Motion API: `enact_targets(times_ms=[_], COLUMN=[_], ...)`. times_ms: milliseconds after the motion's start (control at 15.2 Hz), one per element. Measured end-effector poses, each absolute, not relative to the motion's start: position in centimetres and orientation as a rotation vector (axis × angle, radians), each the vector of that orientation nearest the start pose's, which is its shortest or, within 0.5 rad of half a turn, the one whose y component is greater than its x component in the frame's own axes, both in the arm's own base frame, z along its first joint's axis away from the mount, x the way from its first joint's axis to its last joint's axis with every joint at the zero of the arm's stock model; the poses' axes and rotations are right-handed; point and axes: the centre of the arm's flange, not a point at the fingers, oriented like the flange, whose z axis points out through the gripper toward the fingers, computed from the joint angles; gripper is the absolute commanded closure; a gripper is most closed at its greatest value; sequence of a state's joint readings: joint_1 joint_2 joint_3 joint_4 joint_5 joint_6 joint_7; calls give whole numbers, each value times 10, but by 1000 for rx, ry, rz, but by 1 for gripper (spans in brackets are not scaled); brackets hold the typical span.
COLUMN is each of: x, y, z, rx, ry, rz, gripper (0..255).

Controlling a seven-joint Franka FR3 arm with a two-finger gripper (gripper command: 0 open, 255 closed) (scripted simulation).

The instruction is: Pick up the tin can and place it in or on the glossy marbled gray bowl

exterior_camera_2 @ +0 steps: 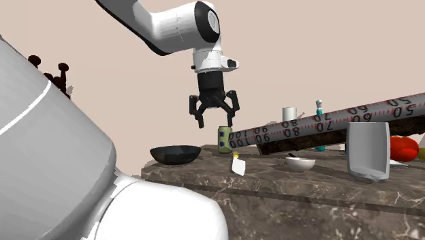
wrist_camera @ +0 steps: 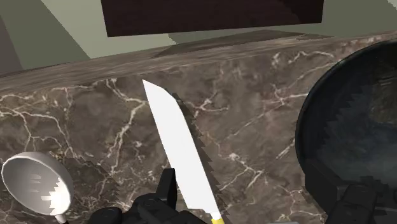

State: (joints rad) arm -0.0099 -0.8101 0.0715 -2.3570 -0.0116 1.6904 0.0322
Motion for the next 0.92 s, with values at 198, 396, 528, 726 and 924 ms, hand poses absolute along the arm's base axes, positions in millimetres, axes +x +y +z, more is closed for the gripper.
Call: enact_targets(times_ms=[198, 396, 528, 726, 924], x=[329, 367, 395, 436, 479], y=[31, 39, 49, 57, 64], z=[610, 614, 616, 616, 616], rx=[-3191, -3189, -3187, -3184, -3180], ry=[-7, 21, 39, 68, 97], rz=[-217, -182, -156, -118, -81], gripper=[0, 0, 0, 0, 0])
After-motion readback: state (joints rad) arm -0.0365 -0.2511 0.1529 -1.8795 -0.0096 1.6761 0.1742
